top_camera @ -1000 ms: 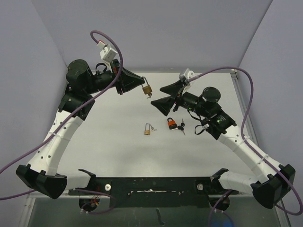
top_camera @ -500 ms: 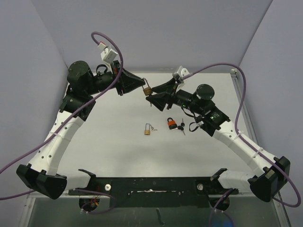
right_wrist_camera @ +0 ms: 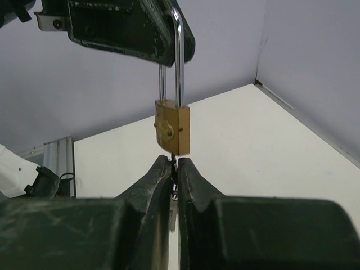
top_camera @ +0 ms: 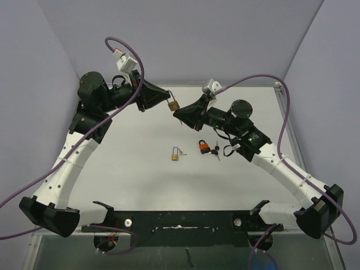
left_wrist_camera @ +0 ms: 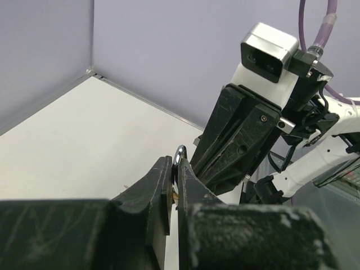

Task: Lock with the key
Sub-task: Place the key at the center of the board.

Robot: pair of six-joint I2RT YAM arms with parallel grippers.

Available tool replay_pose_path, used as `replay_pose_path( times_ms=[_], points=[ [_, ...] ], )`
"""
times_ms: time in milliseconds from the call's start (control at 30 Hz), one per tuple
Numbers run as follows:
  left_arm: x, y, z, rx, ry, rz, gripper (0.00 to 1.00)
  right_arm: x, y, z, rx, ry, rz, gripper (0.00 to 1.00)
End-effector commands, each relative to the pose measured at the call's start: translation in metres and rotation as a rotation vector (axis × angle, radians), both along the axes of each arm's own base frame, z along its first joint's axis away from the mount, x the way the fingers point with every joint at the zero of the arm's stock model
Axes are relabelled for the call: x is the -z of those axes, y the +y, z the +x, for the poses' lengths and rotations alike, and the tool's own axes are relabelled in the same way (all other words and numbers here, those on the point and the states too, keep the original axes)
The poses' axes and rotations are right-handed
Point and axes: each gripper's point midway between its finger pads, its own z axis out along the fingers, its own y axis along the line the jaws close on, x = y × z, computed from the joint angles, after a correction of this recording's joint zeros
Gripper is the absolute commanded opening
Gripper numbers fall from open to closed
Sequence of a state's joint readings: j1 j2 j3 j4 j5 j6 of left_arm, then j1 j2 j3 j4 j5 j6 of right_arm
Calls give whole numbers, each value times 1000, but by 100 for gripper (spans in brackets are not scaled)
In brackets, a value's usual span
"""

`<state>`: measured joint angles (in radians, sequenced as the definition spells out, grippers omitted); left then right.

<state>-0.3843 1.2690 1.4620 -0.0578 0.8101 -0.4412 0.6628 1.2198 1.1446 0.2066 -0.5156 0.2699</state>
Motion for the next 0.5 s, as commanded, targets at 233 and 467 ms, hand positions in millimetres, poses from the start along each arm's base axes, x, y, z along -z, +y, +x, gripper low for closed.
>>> replay_pose_path(
  times_ms=[233, 467],
  points=[
    [-91, 44, 20, -213, -240, -164, 0, 44, 2, -16, -23, 98, -60, 0],
    [-4, 52, 51, -243, 5, -21, 0, 67, 3, 3, 66, 163, -101, 0]
  ],
)
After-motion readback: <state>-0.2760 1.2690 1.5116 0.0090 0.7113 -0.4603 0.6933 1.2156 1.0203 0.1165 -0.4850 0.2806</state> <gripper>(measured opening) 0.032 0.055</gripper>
